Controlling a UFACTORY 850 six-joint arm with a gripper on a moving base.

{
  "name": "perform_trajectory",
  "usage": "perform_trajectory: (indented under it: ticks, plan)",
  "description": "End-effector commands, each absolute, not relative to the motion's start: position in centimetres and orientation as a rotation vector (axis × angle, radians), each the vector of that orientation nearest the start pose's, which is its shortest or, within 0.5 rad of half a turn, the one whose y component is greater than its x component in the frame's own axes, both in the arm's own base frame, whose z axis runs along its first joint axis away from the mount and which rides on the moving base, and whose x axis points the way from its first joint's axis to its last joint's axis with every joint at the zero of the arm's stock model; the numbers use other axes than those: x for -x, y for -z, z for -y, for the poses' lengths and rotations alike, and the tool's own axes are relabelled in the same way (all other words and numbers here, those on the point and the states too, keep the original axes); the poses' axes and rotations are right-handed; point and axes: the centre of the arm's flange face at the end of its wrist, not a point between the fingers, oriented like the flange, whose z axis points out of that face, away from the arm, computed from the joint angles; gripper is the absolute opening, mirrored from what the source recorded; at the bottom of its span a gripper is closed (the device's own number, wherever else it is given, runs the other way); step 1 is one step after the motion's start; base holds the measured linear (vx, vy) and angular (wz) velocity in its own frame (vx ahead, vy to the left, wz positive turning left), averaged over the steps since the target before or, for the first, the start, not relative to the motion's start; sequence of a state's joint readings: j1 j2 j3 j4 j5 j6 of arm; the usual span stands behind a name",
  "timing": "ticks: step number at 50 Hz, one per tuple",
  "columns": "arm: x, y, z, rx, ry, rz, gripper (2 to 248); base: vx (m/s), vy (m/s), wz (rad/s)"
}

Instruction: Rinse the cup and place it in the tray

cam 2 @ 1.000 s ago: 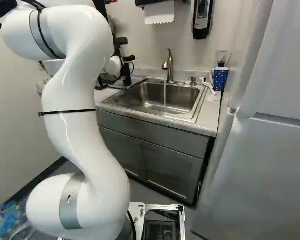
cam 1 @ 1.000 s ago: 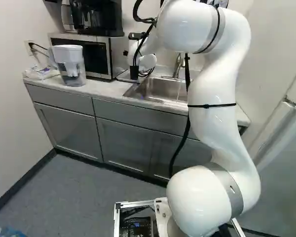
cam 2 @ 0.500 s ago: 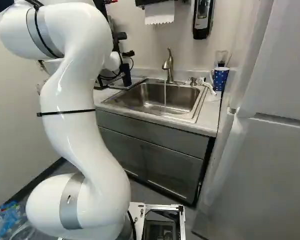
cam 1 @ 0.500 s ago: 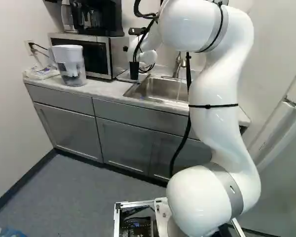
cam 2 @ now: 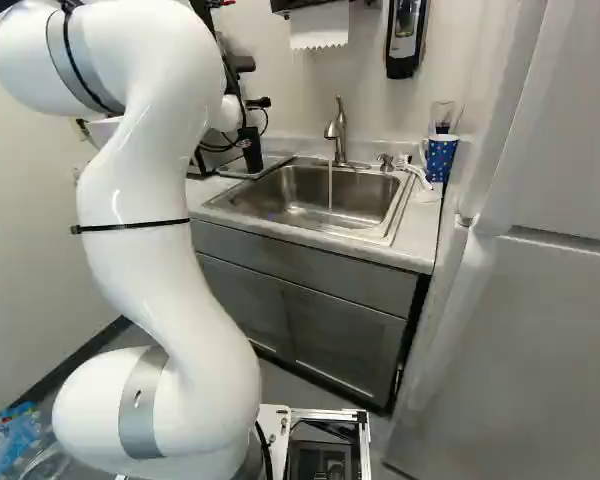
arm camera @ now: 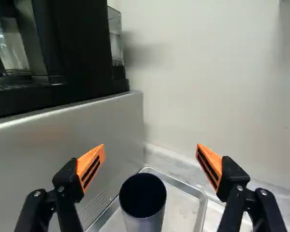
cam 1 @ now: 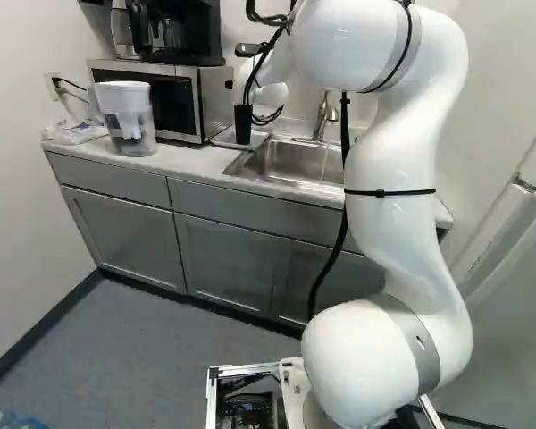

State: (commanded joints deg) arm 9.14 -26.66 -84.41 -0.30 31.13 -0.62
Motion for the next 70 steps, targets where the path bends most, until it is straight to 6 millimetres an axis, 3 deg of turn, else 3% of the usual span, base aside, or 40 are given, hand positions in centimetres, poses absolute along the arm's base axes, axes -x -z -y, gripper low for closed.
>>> perform_trajectory:
  ticks: [41, 70]
  plan:
    - [-69.3, -64.5, -7.7, 2.259, 2.082, 0.144, 247, 0.000, 0.000, 0.000]
    - [-69.2, -64.3, -4.8, 2.310, 2.071, 0.100, 247, 0.000, 0.000, 0.000]
